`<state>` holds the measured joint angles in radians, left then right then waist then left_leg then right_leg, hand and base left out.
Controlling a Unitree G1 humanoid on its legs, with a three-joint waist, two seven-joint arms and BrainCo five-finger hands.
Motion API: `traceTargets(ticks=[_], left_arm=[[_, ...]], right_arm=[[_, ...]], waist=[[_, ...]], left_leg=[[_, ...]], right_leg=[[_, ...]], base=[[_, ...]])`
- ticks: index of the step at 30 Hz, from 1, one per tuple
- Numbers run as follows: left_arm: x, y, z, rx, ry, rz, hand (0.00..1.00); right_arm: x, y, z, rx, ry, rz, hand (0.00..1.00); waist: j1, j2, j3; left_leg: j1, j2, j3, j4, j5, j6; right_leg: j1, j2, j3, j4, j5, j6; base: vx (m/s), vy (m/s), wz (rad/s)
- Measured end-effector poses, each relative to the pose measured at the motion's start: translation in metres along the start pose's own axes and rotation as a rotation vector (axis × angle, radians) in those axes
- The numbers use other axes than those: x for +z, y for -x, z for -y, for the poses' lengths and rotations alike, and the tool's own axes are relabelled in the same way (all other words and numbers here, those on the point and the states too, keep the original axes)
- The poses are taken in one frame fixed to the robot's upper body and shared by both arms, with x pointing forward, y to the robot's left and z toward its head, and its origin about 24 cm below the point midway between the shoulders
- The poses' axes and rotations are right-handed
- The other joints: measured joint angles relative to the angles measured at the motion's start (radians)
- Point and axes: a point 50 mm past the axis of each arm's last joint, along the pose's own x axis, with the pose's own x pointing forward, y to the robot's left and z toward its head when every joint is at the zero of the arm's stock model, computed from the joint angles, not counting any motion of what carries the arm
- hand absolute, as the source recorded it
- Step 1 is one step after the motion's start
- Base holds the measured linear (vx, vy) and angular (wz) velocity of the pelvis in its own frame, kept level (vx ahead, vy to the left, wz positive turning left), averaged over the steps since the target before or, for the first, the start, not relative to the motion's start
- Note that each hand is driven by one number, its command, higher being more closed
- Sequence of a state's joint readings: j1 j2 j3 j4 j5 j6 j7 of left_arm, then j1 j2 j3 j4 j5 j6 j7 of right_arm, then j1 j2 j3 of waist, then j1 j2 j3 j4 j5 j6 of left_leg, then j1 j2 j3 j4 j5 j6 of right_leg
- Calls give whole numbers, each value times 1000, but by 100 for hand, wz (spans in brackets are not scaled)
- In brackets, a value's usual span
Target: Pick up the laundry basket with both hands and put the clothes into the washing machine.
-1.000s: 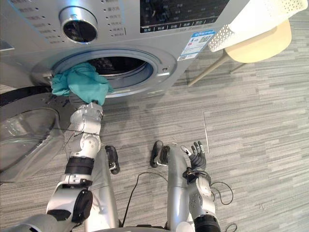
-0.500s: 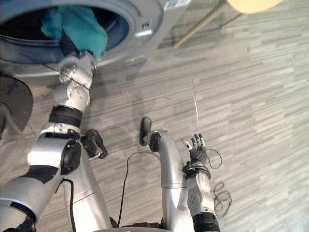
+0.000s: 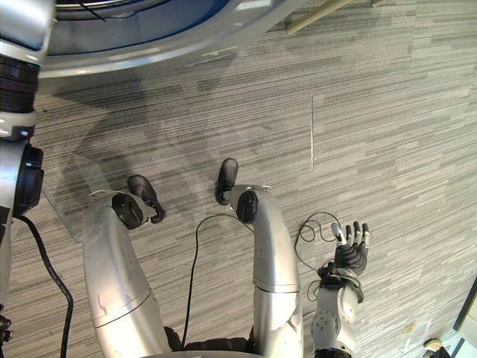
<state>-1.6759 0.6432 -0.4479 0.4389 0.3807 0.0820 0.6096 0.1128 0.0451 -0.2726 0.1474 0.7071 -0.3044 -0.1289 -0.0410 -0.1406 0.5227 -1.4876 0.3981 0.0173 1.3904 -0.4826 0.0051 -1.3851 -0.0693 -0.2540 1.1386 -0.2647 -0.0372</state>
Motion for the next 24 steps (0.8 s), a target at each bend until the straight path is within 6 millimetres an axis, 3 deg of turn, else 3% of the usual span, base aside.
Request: traceTargets(ticks=[3, 11, 14, 15, 17, 18, 20, 22, 24], left_arm=[[-2, 4, 6, -36, -26, -8, 0], [-47, 64, 52, -277, -82, -270, 0], [-50, 69, 56, -295, -81, -304, 0], [-65, 75, 48, -262, -57, -361, 0], [-126, 112, 21, -190, -58, -632, 0], [-135, 122, 19, -209, -71, -655, 0], [-127, 128, 29, -241, -32, -630, 0], [-127, 144, 38, -239, 33, -697, 0], [-113, 147, 56, -225, 153, -768, 0]], right_arm=[[3, -1, -2, 12, -1, 13, 0], [-4, 2, -6, 37, 14, -21, 0], [-4, 2, -6, 38, 15, -22, 0], [-3, 2, -9, 51, 13, -20, 0], [0, 5, -7, 53, 19, -11, 0], [0, 6, -5, 48, 25, -15, 0], [-2, 9, 2, 28, 41, -26, 0], [0, 10, -1, 40, 40, -18, 0], [1, 10, 1, 41, 52, -19, 0]], waist=[[0, 0, 0], [-3, 0, 0], [-3, 0, 0], [-6, 1, 1], [-17, 1, 1], [-15, 1, 1], [0, 1, 2], [-3, 1, 2], [-2, 1, 2]], left_leg=[[3, 2, 14, -2, 1, 5], [-4, 1, 23, -31, 13, 28], [-8, 0, 22, -32, 13, 28], [-8, -2, 21, -33, 13, 28], [3, 3, 28, -36, 13, 28], [4, 3, 30, -40, 13, 28], [10, 0, 36, -55, 19, 28], [35, 0, 50, -61, 19, 28], [44, 2, 59, -71, 19, 28]], right_leg=[[1, -5, 6, -11, 0, 1], [4, -7, 1, -49, 19, 19], [3, -9, -3, -48, 19, 19], [5, -12, -8, -45, 19, 19], [8, -12, -6, -48, 19, 19], [8, -12, -6, -51, 18, 18], [11, -15, -6, -54, 18, 18], [24, -16, 5, -57, 17, 18], [27, -15, 9, -64, 18, 18]], base=[[-60, 21, 1], [-51, -6, 1], [0, 0, 0], [2, 18, -4], [0, 0, 0], [-27, -14, 7], [-34, -18, 11], [-48, -13, 7], [-59, -24, 3]])
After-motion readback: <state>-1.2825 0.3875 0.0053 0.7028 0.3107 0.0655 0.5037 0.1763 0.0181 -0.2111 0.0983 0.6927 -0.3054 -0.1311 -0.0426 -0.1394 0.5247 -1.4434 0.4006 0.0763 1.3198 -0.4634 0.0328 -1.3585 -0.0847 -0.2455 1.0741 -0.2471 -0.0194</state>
